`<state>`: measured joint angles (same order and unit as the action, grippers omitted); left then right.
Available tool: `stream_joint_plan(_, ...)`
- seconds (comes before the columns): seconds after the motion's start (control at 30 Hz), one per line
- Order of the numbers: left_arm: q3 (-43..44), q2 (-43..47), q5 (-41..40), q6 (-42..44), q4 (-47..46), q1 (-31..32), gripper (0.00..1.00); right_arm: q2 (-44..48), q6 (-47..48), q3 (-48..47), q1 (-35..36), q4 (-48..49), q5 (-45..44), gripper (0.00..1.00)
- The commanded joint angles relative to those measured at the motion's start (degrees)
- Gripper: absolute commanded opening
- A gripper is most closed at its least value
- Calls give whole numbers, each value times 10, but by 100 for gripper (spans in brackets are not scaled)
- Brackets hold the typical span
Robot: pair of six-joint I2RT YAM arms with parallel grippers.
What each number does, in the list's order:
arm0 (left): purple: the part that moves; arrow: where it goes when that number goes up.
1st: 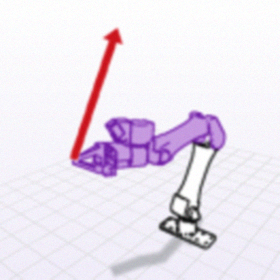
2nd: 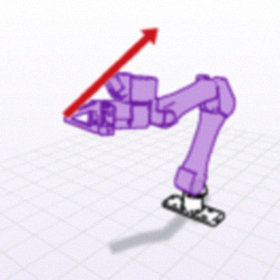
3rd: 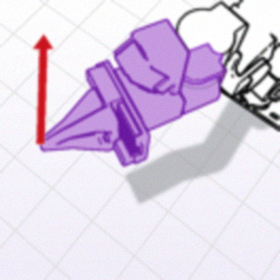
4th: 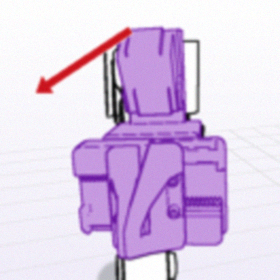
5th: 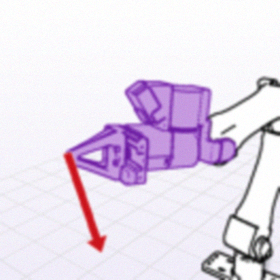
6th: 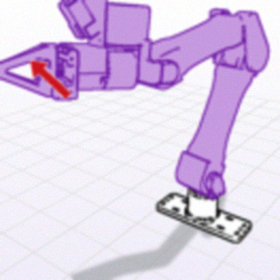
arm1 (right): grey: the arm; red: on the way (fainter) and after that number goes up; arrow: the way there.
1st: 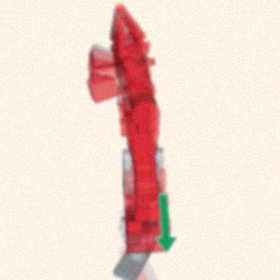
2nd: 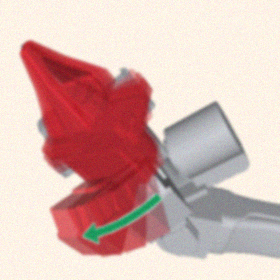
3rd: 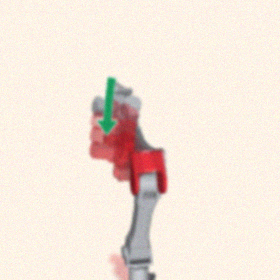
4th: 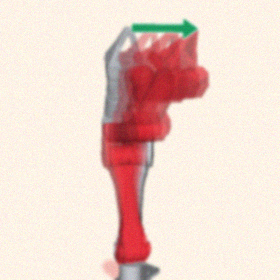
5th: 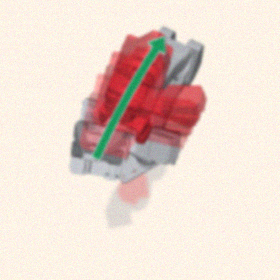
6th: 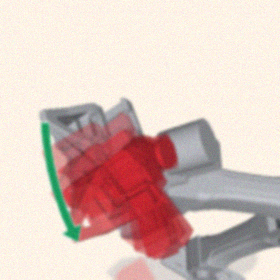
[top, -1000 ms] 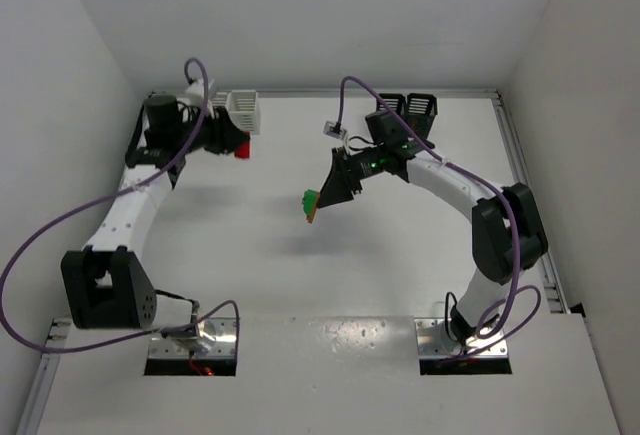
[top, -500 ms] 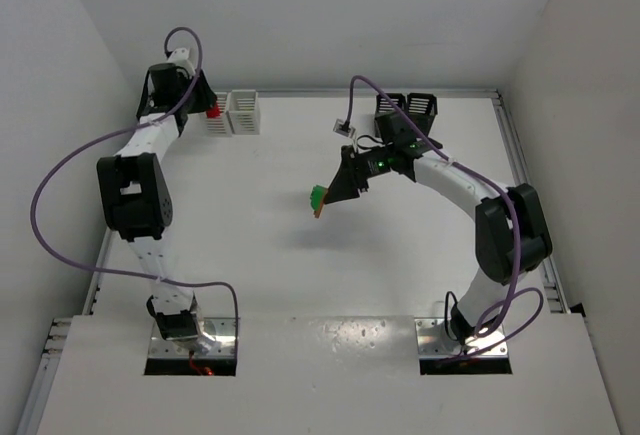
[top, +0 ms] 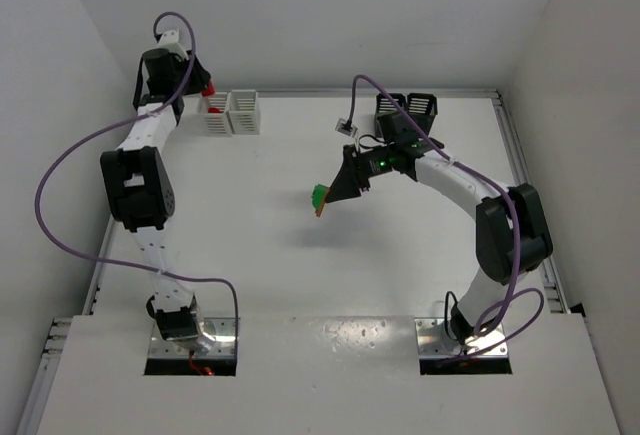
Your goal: Sort the legos into containers by color
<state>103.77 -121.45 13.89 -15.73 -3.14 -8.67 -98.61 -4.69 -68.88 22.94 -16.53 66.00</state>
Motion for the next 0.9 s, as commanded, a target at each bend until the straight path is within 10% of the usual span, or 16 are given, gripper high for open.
stream_joint_plan(0.0, 18, -20, -9, 0, -14, 1, 10, 10, 11, -5, -4, 20, 10, 0)
stream_joint_plan(0.2, 18, -32, -14, 6, -9, 1, 12, 10, 11, -10, -4, 14, 4, 0)
stream_joint_plan(0.43, 36, -32, 8, 11, 5, 1, 56, 10, 11, -10, -4, 14, -6, 0)
stream_joint_plan(0.63, 51, 2, 21, 23, 19, 1, 72, 20, 11, -10, -9, 19, -11, 0)
stream_joint_plan(0.87, -64, 117, 499, 68, 104, 23, 63, 39, 11, -5, -20, 19, -17, 0)
